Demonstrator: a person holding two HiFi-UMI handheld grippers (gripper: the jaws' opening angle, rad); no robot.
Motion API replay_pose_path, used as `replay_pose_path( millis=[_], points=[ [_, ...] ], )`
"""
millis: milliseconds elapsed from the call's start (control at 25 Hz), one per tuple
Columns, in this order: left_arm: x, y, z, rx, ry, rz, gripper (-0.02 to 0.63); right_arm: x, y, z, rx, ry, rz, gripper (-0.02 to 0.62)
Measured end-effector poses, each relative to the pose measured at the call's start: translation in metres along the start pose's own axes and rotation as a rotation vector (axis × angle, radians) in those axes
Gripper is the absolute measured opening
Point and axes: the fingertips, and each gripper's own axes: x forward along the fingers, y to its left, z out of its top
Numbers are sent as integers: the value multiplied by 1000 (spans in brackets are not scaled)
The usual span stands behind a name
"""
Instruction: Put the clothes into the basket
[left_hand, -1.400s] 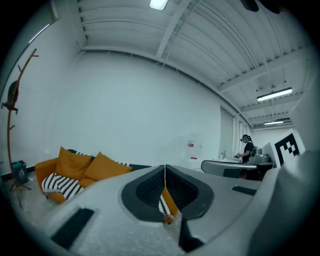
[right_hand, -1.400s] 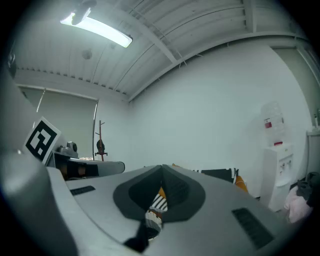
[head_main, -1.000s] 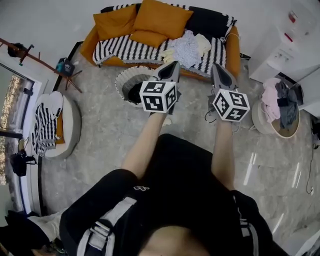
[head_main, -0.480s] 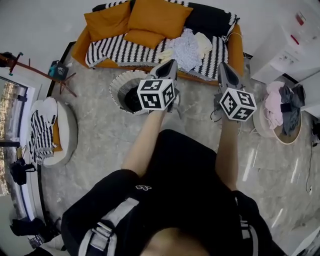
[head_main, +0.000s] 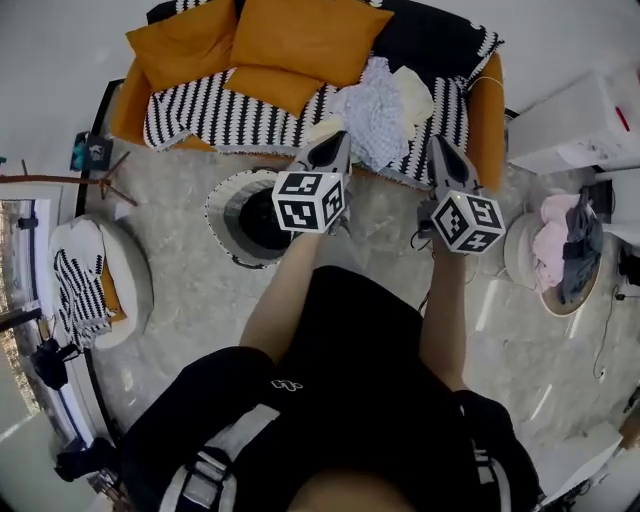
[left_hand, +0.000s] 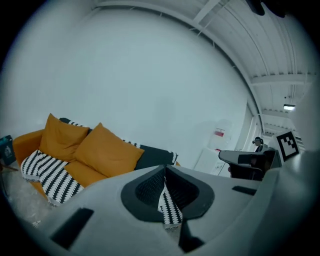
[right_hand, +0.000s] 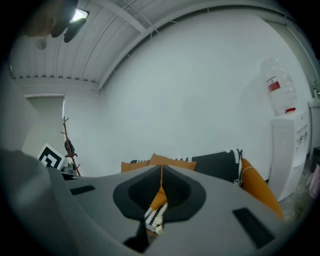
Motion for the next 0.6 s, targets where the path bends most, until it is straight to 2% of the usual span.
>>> replay_pose_path(
  millis=[200,400,600],
  points=[
    [91,52,-18,-46,165,-12,12,85,-39,-36,40,158,-48,14],
    [153,74,-43,-53,255,-34,13,123,-73,-68,70,247,-91,14],
    [194,78,-96,-91,365,-89,14,139,-103,-127,106,336,-96,14]
  ],
)
